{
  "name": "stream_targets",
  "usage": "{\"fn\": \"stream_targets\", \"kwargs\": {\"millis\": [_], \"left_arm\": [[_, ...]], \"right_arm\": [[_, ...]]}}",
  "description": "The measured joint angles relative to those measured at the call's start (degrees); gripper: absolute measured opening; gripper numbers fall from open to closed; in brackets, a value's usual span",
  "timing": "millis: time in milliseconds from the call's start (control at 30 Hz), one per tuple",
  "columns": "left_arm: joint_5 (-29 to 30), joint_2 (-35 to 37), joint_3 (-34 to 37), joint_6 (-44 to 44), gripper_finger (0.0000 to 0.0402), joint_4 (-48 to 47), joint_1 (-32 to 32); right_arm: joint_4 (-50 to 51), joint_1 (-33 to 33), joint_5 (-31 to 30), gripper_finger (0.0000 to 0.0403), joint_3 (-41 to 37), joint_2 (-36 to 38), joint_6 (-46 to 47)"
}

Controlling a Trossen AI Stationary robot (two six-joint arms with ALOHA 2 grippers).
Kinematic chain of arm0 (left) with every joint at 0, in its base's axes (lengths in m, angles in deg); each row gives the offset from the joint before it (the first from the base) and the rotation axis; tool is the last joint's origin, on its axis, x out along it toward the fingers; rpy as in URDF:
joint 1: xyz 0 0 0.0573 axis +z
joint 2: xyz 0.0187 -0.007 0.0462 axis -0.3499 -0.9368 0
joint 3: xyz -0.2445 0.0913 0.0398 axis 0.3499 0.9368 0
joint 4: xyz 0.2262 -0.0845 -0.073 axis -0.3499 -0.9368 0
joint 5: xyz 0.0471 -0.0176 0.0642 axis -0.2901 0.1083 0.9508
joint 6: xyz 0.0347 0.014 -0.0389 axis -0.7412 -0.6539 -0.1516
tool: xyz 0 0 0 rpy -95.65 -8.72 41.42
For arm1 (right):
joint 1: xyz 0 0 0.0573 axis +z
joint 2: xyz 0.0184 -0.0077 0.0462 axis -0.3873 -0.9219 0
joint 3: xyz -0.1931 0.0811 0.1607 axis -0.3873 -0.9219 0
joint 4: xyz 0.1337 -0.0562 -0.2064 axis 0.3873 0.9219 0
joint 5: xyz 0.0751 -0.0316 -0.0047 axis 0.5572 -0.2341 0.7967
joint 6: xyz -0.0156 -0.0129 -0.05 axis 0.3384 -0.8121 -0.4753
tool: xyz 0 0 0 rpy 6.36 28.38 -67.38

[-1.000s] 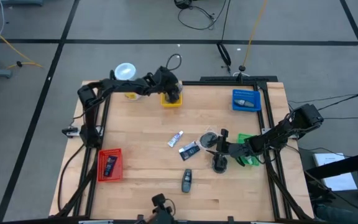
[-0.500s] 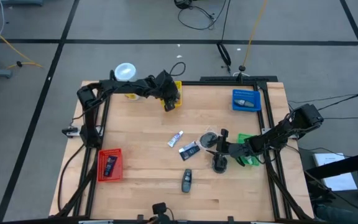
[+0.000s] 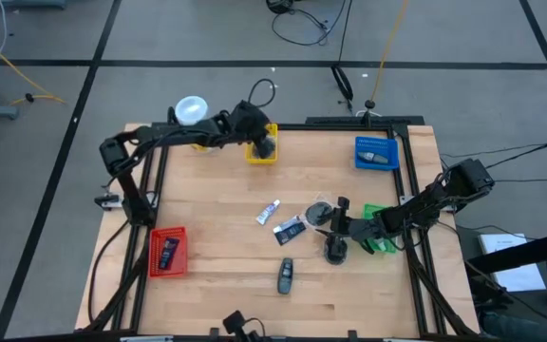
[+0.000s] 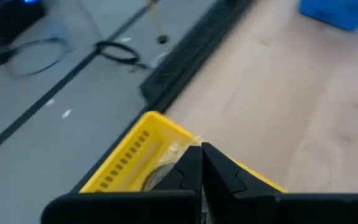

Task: Pick & Place Travel size toiletries
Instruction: Put the shaving cream into the red bin

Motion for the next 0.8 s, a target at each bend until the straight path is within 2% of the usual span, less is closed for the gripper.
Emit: {"fn": "stream_targets", "kwargs": {"millis": [167,267,567,667,800], "left_arm": [[10.4,0.0,0.4,2.4,0.0001,-0.6,-3.4],[13.1,0.0,0.4,1.9,0.0001,-0.9,-5.8],[12.2,1.4,1.8,-0.3,0.0001,0.7,-11.4],[8.7,5.3,7.5,-0.9,0.0002,7.5,-12.1],[2.9,13.1,19.3,1.5,0.0002,20.9,-12.3]], "right_arm": [[0.4,0.0,0.0,0.0187,0.0,0.0,0.2],[0.4,0.0,0.0,0.0187,0.0,0.0,0.2],[0.7,0.1,1.5,0.0187,0.0,0.0,3.7],[1.3,0.1,3.2,0.0187,0.0,0.0,4.1],[1.6,0.1,3.1,0.0187,0.0,0.0,4.9]]}}
